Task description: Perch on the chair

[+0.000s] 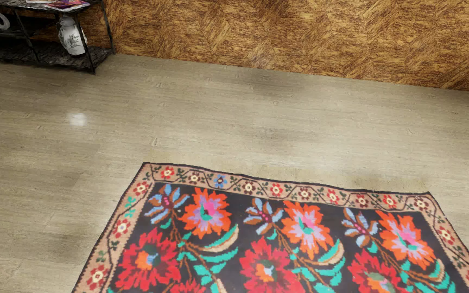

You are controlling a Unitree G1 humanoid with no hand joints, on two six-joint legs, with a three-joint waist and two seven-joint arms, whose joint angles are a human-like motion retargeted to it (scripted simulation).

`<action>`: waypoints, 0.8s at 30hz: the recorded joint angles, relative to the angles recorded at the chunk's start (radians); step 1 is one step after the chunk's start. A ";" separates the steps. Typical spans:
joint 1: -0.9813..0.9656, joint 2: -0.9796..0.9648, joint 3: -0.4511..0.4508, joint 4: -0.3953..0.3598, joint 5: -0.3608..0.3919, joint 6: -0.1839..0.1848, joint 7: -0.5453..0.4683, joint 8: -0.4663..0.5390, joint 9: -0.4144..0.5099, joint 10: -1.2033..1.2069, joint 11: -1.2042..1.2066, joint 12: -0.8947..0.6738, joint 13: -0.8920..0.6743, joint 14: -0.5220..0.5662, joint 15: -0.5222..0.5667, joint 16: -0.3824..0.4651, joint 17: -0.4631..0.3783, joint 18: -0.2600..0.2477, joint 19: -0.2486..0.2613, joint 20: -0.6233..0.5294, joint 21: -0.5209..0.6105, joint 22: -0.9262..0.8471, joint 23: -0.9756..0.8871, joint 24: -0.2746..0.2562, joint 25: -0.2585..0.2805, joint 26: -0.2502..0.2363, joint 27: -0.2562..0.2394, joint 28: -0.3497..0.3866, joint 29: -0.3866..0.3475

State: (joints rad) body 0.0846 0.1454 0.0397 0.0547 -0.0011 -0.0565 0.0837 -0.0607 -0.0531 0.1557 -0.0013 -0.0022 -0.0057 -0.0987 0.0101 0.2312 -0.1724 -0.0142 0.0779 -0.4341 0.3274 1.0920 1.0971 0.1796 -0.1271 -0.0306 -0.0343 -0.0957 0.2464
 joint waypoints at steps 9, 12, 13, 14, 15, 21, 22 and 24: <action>0.016 0.015 0.002 0.006 0.002 0.000 0.021 -0.014 -0.003 0.000 -0.002 -0.038 -0.068 -0.004 -0.003 0.196 -0.145 -0.008 0.001 0.011 -0.014 0.076 0.131 0.005 -0.018 0.026 -0.036 0.060 -0.119; 0.021 0.011 0.003 0.007 0.004 -0.001 0.024 -0.012 -0.010 0.000 0.004 -0.023 -0.058 -0.008 -0.003 0.189 -0.137 -0.006 0.000 0.028 -0.036 0.109 0.199 0.001 0.030 0.034 -0.017 0.092 -0.186; 0.022 0.017 0.003 0.007 0.003 -0.001 0.024 -0.012 -0.012 -0.001 -0.002 -0.013 -0.048 -0.009 -0.003 0.186 -0.139 -0.006 0.002 0.029 -0.032 0.095 0.185 0.007 0.017 0.028 -0.023 0.081 -0.168; 0.023 0.014 0.003 0.007 0.003 -0.002 0.025 -0.013 -0.013 0.000 0.002 -0.004 -0.038 -0.010 -0.003 0.181 -0.140 -0.006 0.001 0.027 -0.028 0.077 0.165 0.017 0.004 0.022 -0.029 0.067 -0.146; 0.023 0.020 0.003 0.006 0.003 -0.002 0.025 -0.013 -0.013 -0.001 -0.005 0.003 -0.026 -0.009 -0.002 0.172 -0.137 -0.005 0.001 0.024 -0.025 0.059 0.141 0.024 -0.011 0.013 -0.039 0.055 -0.127; 0.017 0.006 0.001 0.002 0.000 -0.003 0.019 -0.011 0.011 -0.001 0.009 -0.009 -0.013 0.000 0.003 0.073 -0.069 -0.001 0.001 -0.028 -0.002 0.016 0.077 0.030 -0.011 0.017 -0.030 0.022 -0.080; 0.016 -0.001 0.000 0.000 -0.001 -0.002 0.018 -0.009 0.019 0.000 0.019 -0.012 -0.017 0.003 0.003 0.064 -0.062 0.003 0.001 -0.037 0.005 -0.001 0.069 0.029 0.002 0.020 -0.020 0.007 -0.069; 0.007 -0.021 -0.001 -0.004 -0.002 -0.001 0.016 -0.005 0.050 0.011 0.050 -0.039 -0.041 0.008 0.001 0.062 -0.057 0.010 -0.003 -0.058 0.025 -0.027 0.043 0.025 0.022 0.023 -0.001 -0.015 -0.040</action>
State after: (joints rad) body 0.0913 0.1245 0.0392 0.0509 -0.0028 -0.0577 0.0995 -0.0655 -0.0033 0.1668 0.0491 -0.0411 -0.0467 -0.0911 0.0113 0.2930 -0.2291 -0.0041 0.0750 -0.4920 0.3524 1.0645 1.1396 0.2045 -0.1049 -0.0081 -0.0352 -0.1107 0.2060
